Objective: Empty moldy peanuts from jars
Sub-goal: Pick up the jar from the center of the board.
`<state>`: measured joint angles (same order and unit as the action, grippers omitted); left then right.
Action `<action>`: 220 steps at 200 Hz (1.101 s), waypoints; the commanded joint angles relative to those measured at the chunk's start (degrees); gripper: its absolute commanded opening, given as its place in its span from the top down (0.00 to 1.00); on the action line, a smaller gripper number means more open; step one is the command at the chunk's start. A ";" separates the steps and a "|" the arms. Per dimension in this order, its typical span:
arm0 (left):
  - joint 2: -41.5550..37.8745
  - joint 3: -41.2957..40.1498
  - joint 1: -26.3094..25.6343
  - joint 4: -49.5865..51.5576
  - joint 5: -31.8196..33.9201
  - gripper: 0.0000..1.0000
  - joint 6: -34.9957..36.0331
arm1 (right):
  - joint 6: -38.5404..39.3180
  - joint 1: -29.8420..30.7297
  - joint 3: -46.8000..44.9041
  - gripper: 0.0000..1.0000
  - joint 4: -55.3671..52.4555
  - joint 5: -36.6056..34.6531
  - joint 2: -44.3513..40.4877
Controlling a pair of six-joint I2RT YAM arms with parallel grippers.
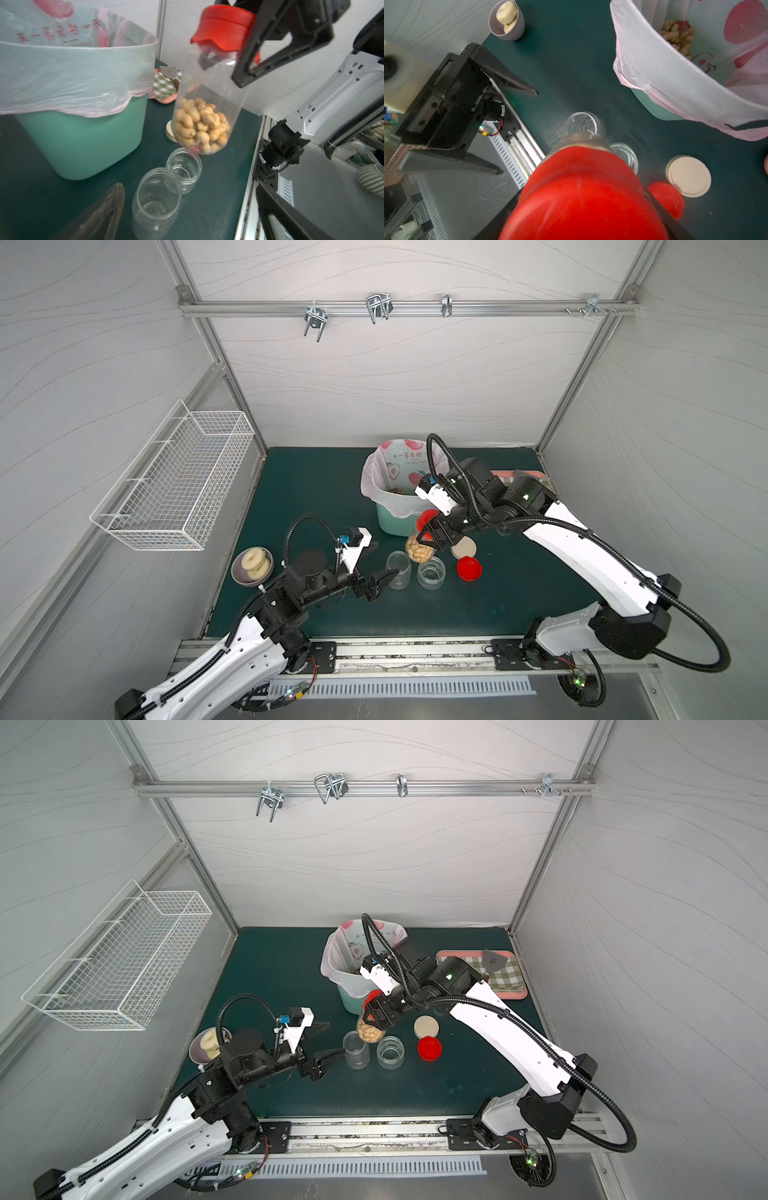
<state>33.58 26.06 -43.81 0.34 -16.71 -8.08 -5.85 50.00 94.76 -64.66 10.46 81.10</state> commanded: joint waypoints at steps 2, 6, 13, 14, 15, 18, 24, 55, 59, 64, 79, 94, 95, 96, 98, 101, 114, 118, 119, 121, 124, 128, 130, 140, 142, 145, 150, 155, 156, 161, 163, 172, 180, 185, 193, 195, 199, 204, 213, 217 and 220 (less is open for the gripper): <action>2.97 2.91 -1.54 -6.35 1.27 0.00 3.38 | 2.06 -0.60 1.29 0.45 -4.31 2.33 -2.23; 3.56 3.00 -1.64 -6.73 0.93 0.00 3.26 | 2.09 -0.60 1.18 0.45 -4.35 2.61 -2.39; 4.45 3.24 -1.87 -7.29 0.65 0.00 2.99 | 2.06 -0.60 1.13 0.45 -4.38 3.20 -2.56; 4.51 3.27 -1.88 -7.33 0.68 0.00 2.99 | 2.11 -0.60 1.13 0.45 -4.40 3.27 -2.59; 4.62 3.28 -1.88 -7.44 0.61 0.00 2.94 | 2.13 -0.60 1.13 0.45 -4.41 3.35 -2.56; 4.89 3.37 -2.02 -7.57 0.56 0.00 2.94 | 2.15 -0.60 1.06 0.45 -4.35 3.55 -2.61; 5.28 3.43 -2.17 -7.79 0.47 0.00 2.91 | 2.16 -0.56 1.00 0.45 -4.25 3.86 -2.61; 5.29 3.14 -2.86 -9.18 0.28 0.00 2.06 | 2.24 -0.44 -0.36 0.47 -2.43 6.16 -2.61; 5.33 3.14 -2.88 -9.36 0.16 0.00 1.90 | 2.16 -0.43 -0.56 0.47 -2.06 6.44 -2.60; 5.27 3.20 -2.88 -9.43 -0.05 0.00 1.64 | 2.23 -0.36 -0.78 0.47 -1.71 6.87 -2.58; 5.52 3.29 -2.94 -9.89 -0.64 0.00 1.31 | 2.23 0.05 -1.06 0.47 -0.95 7.11 -2.58; 6.09 3.29 -2.93 -10.00 -0.87 0.01 1.15 | 2.24 0.74 -1.11 0.47 -0.18 7.04 -2.70; 6.16 3.29 -2.94 -10.00 -0.87 0.01 1.10 | 2.24 0.82 -1.14 0.47 -0.15 7.03 -2.66; 6.20 3.34 -2.94 -10.00 -0.87 0.01 1.12 | 2.24 0.85 -1.10 0.47 -0.13 7.03 -2.68; 6.33 3.37 -2.90 -9.98 -0.87 0.01 1.13 | 2.20 0.99 -1.08 0.47 0.04 7.05 -2.63; 6.57 3.38 -2.86 -9.98 -0.87 0.01 1.09 | 2.24 1.17 -1.07 0.47 0.17 7.09 -2.62; 7.51 3.55 -2.90 -10.01 -1.28 0.01 1.09 | 2.24 2.18 -0.65 0.47 0.63 6.95 -2.30; 7.77 3.68 -2.93 -10.01 -1.45 0.01 1.05 | 2.33 2.55 -0.47 0.47 0.80 6.87 -2.17; 7.84 3.71 -2.94 -10.01 -1.47 0.01 1.05 | 2.29 2.64 -0.42 0.47 0.78 6.82 -2.13; 7.99 3.77 -2.90 -10.01 -1.59 0.01 0.96 | 2.28 2.76 -0.27 0.47 0.77 6.74 -2.08; 8.23 3.86 -2.93 -10.04 -1.69 0.02 0.96 | 2.41 2.99 -0.10 0.47 0.76 6.50 -1.95; 8.53 3.97 -2.87 -10.05 -1.82 0.01 0.89 | 2.42 3.43 0.18 0.47 0.84 6.34 -1.88; 8.65 4.05 -2.88 -10.02 -1.88 0.01 0.83 | 2.42 3.57 0.30 0.47 0.83 6.22 -1.77; 9.18 4.17 -2.93 -10.61 -2.70 0.01 0.55 | 2.51 4.05 0.80 0.48 0.79 6.07 -1.61; 9.25 4.17 -2.96 -10.75 -2.86 0.01 0.44 | 2.51 4.19 0.85 0.48 0.84 5.98 -1.59; 9.34 4.17 -2.98 -10.93 -3.15 0.01 0.36 | 2.50 4.23 0.98 0.48 0.86 6.05 -1.50; 9.47 4.17 -3.02 -11.40 -3.59 0.02 0.11 | 2.42 4.32 1.12 0.48 0.90 6.11 -1.53; 9.57 4.09 -3.00 -11.89 -4.07 0.01 -0.19 | 2.42 4.38 1.25 0.48 0.92 6.14 -1.56; 9.57 4.09 -3.02 -11.96 -4.10 0.01 -0.23 | 2.42 4.40 1.28 0.48 0.98 6.19 -1.43; 9.67 4.08 -2.97 -12.39 -4.54 0.01 -0.40 | 2.34 4.41 1.30 0.47 1.07 6.35 -1.56; 9.70 4.10 -2.99 -12.51 -4.66 0.01 -0.50 | 2.27 4.41 1.30 0.47 1.15 6.44 -1.54; 9.90 4.08 -3.03 -13.03 -5.29 0.01 -0.86 | 2.02 4.62 1.22 0.47 1.56 6.97 -1.76; 10.19 4.16 -2.99 -13.26 -5.76 0.01 -0.98 | 1.75 4.88 0.98 0.47 2.14 7.44 -1.89; 10.34 4.25 -3.00 -13.34 -5.91 0.00 -1.06 | 1.64 5.16 0.95 0.47 2.53 7.60 -1.93; 10.68 4.26 -3.02 -13.50 -6.11 0.01 -1.06 | 1.43 5.62 0.86 0.47 2.98 7.65 -2.02; 10.75 4.26 -3.03 -13.58 -6.20 0.01 -1.09 | 1.34 5.76 0.86 0.47 3.08 7.65 -2.00; 10.95 4.26 -3.03 -13.81 -6.28 0.01 -1.15 | 1.26 6.01 0.91 0.47 3.24 7.69 -2.05; 11.31 4.30 -3.03 -13.89 -6.45 0.01 -1.15 | 1.26 6.34 0.95 0.47 3.44 7.72 -2.06; 11.73 4.50 -3.01 -13.87 -6.74 0.01 -1.32 | 0.87 6.83 1.03 0.47 3.83 7.61 -2.05; 12.02 4.60 -3.02 -13.83 -6.98 0.01 -1.25 | 0.88 6.96 1.12 0.47 4.02 7.61 -1.95; 12.10 4.68 -2.97 -13.79 -7.09 0.01 -1.25 | 0.89 7.17 1.19 0.47 4.07 7.64 -1.92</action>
<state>44.56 27.53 -46.57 -9.67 -22.17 -9.21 -4.64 55.37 93.82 -63.37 15.33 80.03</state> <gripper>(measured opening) 0.993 0.742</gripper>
